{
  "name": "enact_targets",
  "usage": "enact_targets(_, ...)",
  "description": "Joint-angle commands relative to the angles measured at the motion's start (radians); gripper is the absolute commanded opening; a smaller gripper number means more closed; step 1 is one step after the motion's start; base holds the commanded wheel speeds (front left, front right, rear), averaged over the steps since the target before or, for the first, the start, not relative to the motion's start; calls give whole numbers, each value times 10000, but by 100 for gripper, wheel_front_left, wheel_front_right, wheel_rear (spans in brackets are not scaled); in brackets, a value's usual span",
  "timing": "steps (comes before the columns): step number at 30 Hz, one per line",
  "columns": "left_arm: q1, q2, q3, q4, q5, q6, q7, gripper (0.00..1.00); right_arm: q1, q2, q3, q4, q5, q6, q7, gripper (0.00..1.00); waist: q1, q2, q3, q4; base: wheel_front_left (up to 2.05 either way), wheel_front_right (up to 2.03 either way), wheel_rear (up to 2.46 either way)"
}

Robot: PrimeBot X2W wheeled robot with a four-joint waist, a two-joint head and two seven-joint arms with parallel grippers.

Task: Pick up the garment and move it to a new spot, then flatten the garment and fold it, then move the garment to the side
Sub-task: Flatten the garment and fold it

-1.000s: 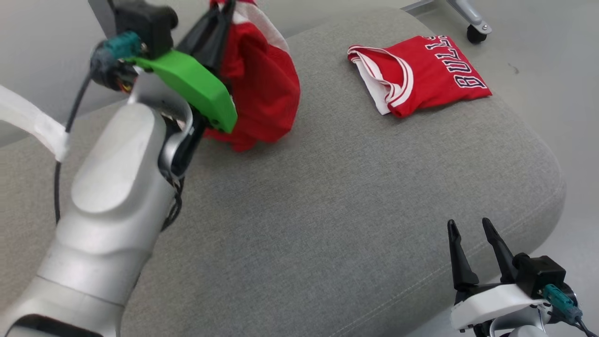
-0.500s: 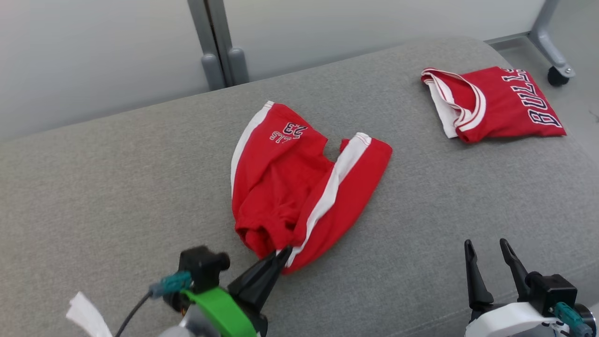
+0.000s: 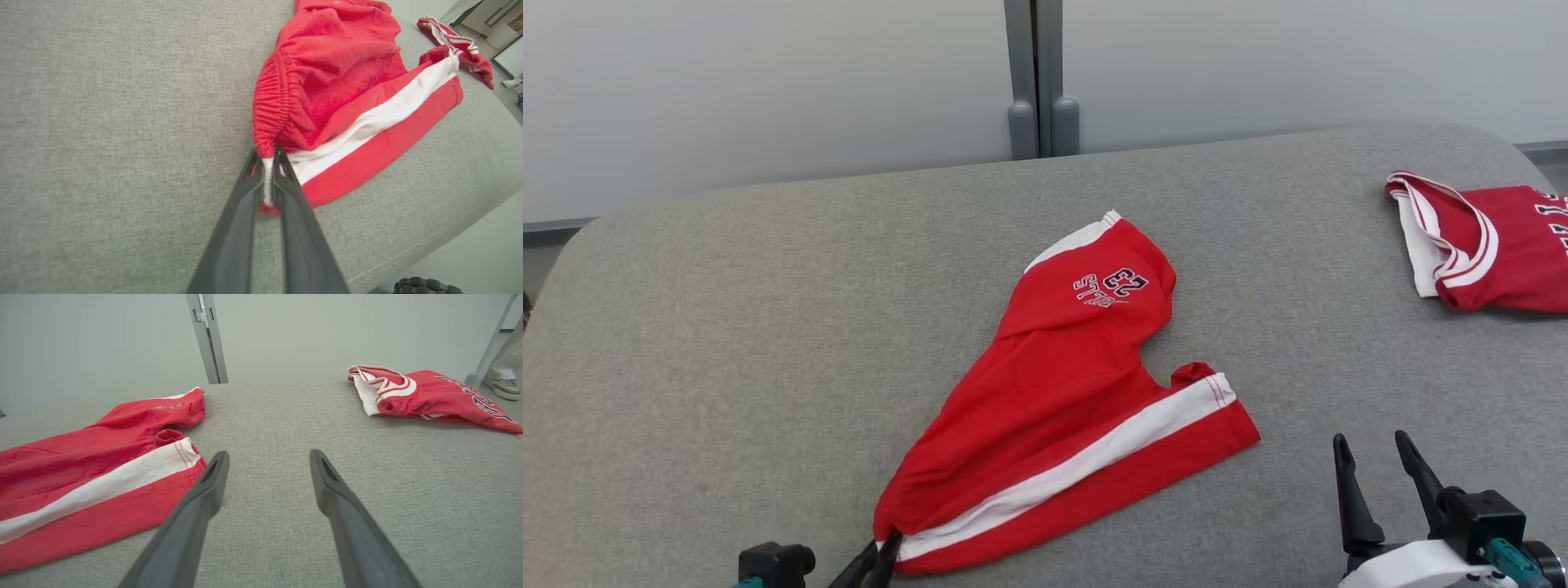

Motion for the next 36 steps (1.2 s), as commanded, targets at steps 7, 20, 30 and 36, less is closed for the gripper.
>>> enact_targets(7, -214, 391, 638, 1028, 116, 777, -88, 100, -107, -24, 93, -174, -55, -16, -1, 100, 0, 0, -188, -28, 0, 0, 0)
enact_targets(20, -1862, -386, -509, -2374, 1457, 1272, 1011, 100, -492, -22, 473, -396, 16, -16, -1, 100, 0, 0, 542, -1005, 0, 0, 0)
enact_targets(30, -3548, -1484, -1912, -509, 2022, 371, 2185, 100, -1040, -19, 698, -403, 327, -16, -1, 100, 0, 0, 1449, -2107, 0, 0, 0)
enact_targets(36, -3907, -1798, -2115, 405, 1868, 186, 2293, 100, -897, -18, 593, -405, 408, -16, -1, 100, 0, 0, 1545, -2289, 0, 0, 0)
